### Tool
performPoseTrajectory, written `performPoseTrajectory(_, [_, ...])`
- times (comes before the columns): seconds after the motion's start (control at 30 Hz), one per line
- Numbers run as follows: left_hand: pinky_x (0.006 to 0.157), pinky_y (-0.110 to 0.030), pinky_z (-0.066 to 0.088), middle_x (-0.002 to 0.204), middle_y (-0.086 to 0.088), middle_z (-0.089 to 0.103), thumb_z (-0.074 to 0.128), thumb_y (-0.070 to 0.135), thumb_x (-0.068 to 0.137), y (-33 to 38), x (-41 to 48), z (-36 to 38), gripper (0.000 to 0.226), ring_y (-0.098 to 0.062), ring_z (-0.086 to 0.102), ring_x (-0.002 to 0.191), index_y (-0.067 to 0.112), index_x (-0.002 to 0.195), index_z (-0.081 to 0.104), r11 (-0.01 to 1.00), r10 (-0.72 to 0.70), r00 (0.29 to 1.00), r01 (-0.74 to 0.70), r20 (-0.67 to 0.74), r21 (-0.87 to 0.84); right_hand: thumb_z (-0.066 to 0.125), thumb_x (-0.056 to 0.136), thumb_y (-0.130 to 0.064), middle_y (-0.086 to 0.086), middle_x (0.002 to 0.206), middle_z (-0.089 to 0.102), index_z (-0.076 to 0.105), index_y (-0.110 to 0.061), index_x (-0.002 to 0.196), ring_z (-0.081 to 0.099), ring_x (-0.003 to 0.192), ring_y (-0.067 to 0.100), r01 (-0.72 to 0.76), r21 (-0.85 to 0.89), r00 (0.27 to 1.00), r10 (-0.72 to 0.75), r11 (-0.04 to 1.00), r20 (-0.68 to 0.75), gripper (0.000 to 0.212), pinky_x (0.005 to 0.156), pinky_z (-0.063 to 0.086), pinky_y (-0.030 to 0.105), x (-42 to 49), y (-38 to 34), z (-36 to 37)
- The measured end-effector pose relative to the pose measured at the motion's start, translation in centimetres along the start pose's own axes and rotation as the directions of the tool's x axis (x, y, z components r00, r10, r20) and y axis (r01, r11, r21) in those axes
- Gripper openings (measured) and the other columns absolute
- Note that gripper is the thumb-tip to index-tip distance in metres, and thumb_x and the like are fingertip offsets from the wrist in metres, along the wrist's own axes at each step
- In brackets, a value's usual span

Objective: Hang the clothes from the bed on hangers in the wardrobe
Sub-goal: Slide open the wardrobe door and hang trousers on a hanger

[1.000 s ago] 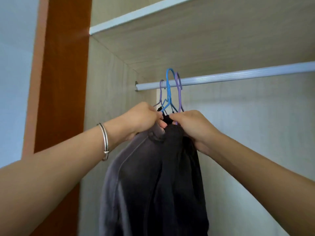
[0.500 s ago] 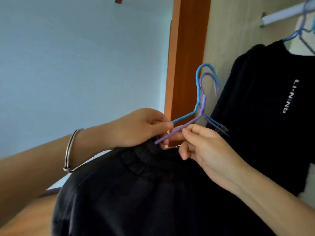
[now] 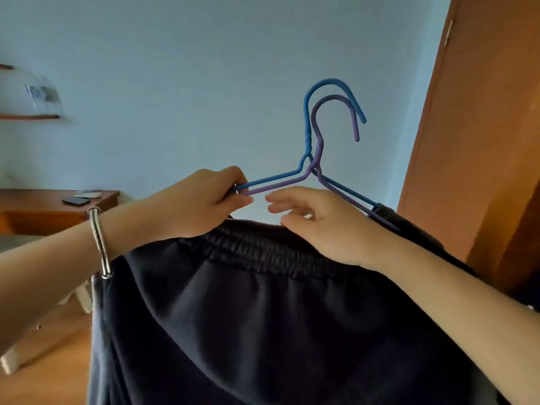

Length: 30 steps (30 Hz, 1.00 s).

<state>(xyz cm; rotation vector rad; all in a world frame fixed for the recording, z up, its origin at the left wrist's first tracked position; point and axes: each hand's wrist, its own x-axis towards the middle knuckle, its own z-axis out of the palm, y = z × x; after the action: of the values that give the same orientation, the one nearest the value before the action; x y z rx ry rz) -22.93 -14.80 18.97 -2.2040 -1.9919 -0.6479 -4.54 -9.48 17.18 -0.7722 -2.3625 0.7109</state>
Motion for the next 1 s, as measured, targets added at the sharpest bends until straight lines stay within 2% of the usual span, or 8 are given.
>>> performPoseTrajectory(0.13, [0.062,-0.034,0.043,0.068,0.005,0.051,0.037,0.032,0.095,-6.8,2.3,1.0,0.016,-0.026,0.058,0.073,0.017,0.095,0.044,0.993,-0.075,0.993,0.083,-0.094,0.086,0.051,0.092,-0.016,-0.026,0.088,0.060,0.068,-0.025,0.104,0.056,0.079,-0.016,0.059,-0.130,0.982,-0.080,0.990,-0.169,0.023,0.076,0.038,-0.003,4.4,2.9,-1.0])
performPoseTrajectory(0.2, [0.058,-0.035,0.038,0.067,0.008,0.047,0.036,0.033,0.095,-9.6,3.4,1.0,0.023,-0.021,0.051,0.065,0.013,0.100,0.046,0.983,-0.098,0.983,0.120,-0.157,0.139,0.053,0.092,-0.019,-0.019,0.097,0.060,0.064,-0.024,0.113,0.055,0.091,-0.011,0.062,-0.235,0.947,-0.132,0.970,-0.294,0.025,0.079,0.035,-0.002,7.2,5.2,-1.2])
performPoseTrajectory(0.27, [0.060,-0.033,0.034,0.068,0.007,0.045,0.036,0.033,0.095,-11.8,4.4,1.0,0.025,-0.021,0.045,0.064,0.012,0.103,0.046,0.973,-0.095,0.969,0.138,-0.228,0.183,0.056,0.089,-0.028,-0.010,0.115,0.058,0.055,-0.024,0.125,0.050,0.114,0.006,-0.011,-0.277,0.939,-0.085,0.961,-0.334,0.037,0.091,0.032,0.012,10.1,7.9,-0.6])
performPoseTrajectory(0.4, [0.066,-0.033,0.037,0.089,-0.004,0.057,0.035,0.033,0.095,-15.5,6.3,1.3,0.030,-0.024,0.046,0.071,0.010,0.109,0.047,0.959,-0.105,0.950,0.175,-0.292,0.224,0.056,0.084,-0.048,-0.009,0.121,0.050,0.044,-0.025,0.133,0.045,0.110,0.008,-0.157,-0.045,0.971,0.145,0.987,-0.190,0.056,0.094,0.033,0.022,15.1,11.3,1.5])
performPoseTrajectory(0.57, [0.068,-0.035,0.041,0.102,-0.008,0.063,0.033,0.034,0.095,-19.9,8.7,3.3,0.032,-0.028,0.057,0.080,0.011,0.111,0.048,0.933,-0.119,0.953,0.203,-0.278,0.298,0.058,0.086,-0.038,-0.008,0.110,0.057,0.053,-0.023,0.125,0.053,0.103,0.012,-0.006,-0.224,0.989,-0.027,0.975,-0.145,0.042,0.092,0.040,0.024,22.3,13.3,4.8])
performPoseTrajectory(0.67, [0.067,-0.035,0.042,0.101,-0.007,0.064,0.032,0.035,0.095,-22.7,10.3,5.0,0.032,-0.031,0.060,0.086,0.012,0.110,0.049,0.909,-0.125,0.956,0.218,-0.267,0.355,0.054,0.090,-0.034,0.000,0.107,0.067,0.057,-0.019,0.120,0.061,0.088,0.020,0.095,-0.450,0.977,-0.170,0.888,-0.129,0.034,0.075,0.041,0.024,26.3,15.7,7.3])
performPoseTrajectory(0.83, [0.066,-0.038,0.049,0.097,-0.004,0.064,0.026,0.040,0.093,-28.2,13.9,7.0,0.038,-0.027,0.061,0.085,0.015,0.110,0.051,0.858,-0.187,0.941,0.297,-0.283,0.419,0.045,0.095,-0.034,-0.002,0.106,0.065,0.056,-0.018,0.119,0.060,0.087,0.020,0.220,-0.428,0.957,-0.279,0.876,-0.080,0.030,0.070,0.041,0.026,34.1,19.4,10.1])
performPoseTrajectory(1.0, [0.061,-0.031,0.036,0.088,0.002,0.058,0.027,0.037,0.096,-33.7,18.2,8.8,0.034,-0.022,0.059,0.087,0.016,0.112,0.050,0.743,-0.327,0.882,0.462,-0.340,0.484,0.039,0.097,-0.032,-0.001,0.111,0.064,0.056,-0.017,0.120,0.059,0.100,0.020,0.386,-0.346,0.905,-0.424,0.855,-0.037,0.032,0.074,0.044,0.031,45.2,22.5,13.0])
